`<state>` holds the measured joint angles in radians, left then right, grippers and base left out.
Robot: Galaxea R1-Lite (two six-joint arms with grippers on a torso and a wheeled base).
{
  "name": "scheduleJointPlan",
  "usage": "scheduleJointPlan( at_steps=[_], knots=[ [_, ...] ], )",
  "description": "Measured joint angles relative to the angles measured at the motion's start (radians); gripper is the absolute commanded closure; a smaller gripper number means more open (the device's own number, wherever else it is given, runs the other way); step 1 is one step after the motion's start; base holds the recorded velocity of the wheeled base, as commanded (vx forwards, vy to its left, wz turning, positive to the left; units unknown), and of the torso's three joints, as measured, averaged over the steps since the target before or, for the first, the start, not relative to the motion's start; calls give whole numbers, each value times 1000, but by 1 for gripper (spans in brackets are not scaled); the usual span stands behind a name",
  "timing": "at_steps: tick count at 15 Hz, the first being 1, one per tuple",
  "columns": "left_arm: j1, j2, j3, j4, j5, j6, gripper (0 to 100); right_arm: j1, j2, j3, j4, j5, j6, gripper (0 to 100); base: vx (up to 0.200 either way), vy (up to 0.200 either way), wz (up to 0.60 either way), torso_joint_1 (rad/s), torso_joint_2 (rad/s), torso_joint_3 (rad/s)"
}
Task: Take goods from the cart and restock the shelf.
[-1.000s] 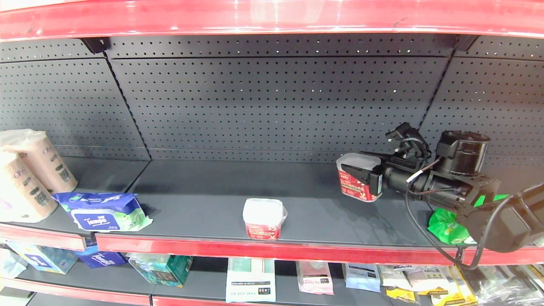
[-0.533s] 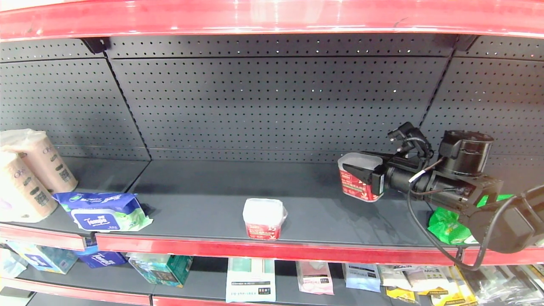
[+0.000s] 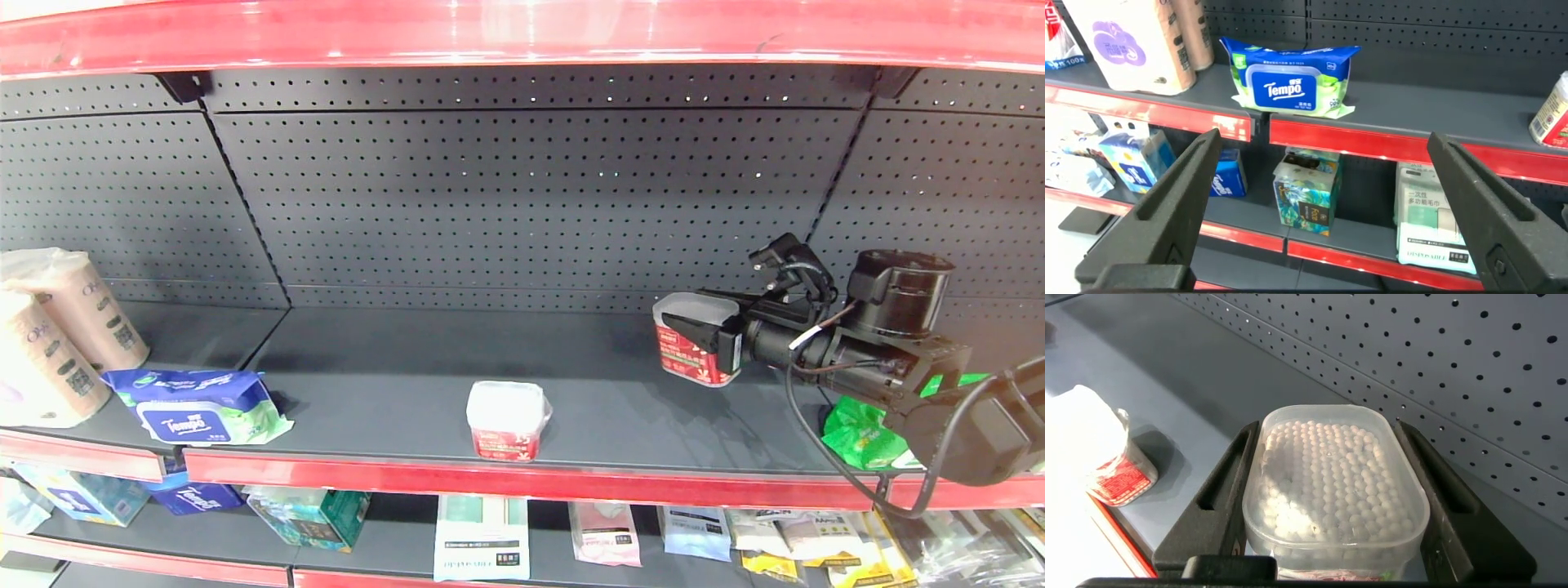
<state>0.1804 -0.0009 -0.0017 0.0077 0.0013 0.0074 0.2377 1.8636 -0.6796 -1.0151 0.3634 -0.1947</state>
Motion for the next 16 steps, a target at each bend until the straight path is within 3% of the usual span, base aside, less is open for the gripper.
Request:
scheduleJointPlan(
  at_steps=[16],
  knots=[
    [0,0,0,0,0,0,0,1,-6,10,0,2,-2,100,0,0,0,0,0,0]
  ],
)
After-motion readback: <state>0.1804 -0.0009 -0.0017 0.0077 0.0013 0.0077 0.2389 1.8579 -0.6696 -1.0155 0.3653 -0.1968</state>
